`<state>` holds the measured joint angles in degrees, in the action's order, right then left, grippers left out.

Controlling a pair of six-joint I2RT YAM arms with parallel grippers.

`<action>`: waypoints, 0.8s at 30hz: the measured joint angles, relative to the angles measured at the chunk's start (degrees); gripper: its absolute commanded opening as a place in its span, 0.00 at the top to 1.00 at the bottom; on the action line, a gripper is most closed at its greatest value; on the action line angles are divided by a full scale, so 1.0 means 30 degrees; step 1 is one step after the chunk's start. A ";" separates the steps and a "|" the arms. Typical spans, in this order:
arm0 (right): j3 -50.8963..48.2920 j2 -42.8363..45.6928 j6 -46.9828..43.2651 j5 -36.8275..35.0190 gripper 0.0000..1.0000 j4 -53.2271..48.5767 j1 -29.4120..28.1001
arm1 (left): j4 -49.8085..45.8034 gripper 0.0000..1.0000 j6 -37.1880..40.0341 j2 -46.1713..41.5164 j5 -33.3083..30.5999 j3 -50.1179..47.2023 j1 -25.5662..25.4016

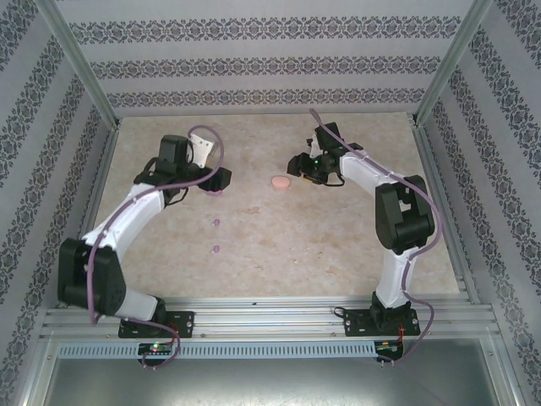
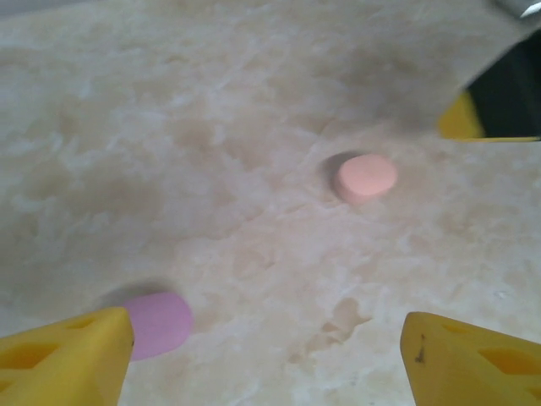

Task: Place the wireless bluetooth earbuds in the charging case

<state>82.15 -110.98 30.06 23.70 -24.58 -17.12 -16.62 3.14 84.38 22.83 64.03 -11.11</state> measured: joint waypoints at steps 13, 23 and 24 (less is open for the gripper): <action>-0.2280 0.2441 -0.1457 -0.1894 0.52 -0.1027 -0.4065 | -0.4233 0.29 0.4590 0.7286 -0.0226 0.5042 0.1042; 0.5799 -0.3599 -0.3497 -0.2106 0.43 -0.2317 -0.6419 | -0.5326 0.41 -0.3723 0.9449 -0.1275 0.7315 0.4269; 0.7351 -0.4728 -0.3781 -0.2113 0.42 -0.2492 -0.6637 | -0.5297 0.41 -0.4430 0.9406 -0.1268 0.6870 0.4459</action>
<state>104.20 -125.16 18.72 17.37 -32.05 -37.04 -32.51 -10.15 112.60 19.03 84.64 2.26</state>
